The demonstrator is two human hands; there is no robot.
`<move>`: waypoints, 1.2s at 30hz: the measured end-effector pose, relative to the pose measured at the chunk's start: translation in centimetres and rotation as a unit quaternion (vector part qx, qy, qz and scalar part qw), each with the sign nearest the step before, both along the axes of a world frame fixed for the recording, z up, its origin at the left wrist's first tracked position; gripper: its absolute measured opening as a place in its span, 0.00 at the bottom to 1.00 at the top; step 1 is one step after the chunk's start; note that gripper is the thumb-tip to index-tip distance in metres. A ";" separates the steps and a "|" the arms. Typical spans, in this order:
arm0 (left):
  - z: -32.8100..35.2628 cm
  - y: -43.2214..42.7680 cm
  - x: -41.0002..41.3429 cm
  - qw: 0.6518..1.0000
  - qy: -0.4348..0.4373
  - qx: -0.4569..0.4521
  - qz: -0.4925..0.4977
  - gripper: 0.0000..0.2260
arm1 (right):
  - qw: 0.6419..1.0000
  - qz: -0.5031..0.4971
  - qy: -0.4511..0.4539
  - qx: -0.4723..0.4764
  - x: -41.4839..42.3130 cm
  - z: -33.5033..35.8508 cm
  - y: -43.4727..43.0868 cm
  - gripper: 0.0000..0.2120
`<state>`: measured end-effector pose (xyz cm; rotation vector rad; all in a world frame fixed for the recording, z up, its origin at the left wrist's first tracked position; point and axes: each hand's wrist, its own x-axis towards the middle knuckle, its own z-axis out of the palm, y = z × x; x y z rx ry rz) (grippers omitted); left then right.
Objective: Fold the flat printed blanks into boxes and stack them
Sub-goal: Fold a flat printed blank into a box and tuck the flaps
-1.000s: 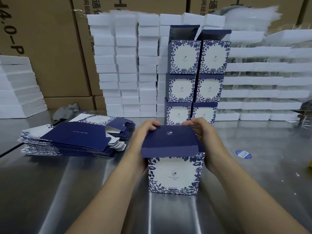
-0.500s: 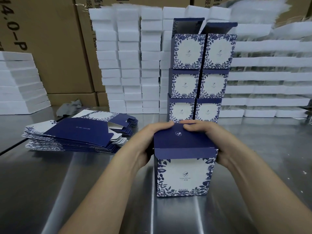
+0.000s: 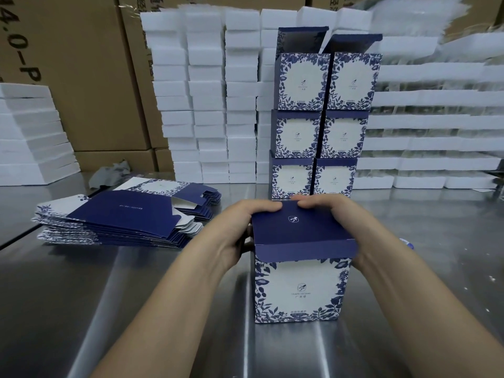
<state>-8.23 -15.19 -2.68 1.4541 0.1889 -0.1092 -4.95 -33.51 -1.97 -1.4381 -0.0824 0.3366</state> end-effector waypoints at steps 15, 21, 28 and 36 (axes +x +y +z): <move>-0.7 0.2 0.8 0.999 -0.013 0.000 0.050 0.19 | 0.998 -0.051 0.018 -0.014 -1.0 0.7 0.6 0.09; -0.9 0.2 0.9 0.998 -0.016 0.012 0.054 0.18 | 0.999 -0.049 0.016 -0.005 -1.1 0.6 0.6 0.14; -0.3 1.2 0.6 0.996 -0.048 0.074 0.024 0.14 | 0.999 -0.021 0.022 -0.009 -0.6 0.4 0.3 0.16; -0.7 0.6 0.6 0.990 -0.109 0.042 0.079 0.11 | 0.981 -0.085 -0.135 -0.110 0.2 0.0 -0.5 0.04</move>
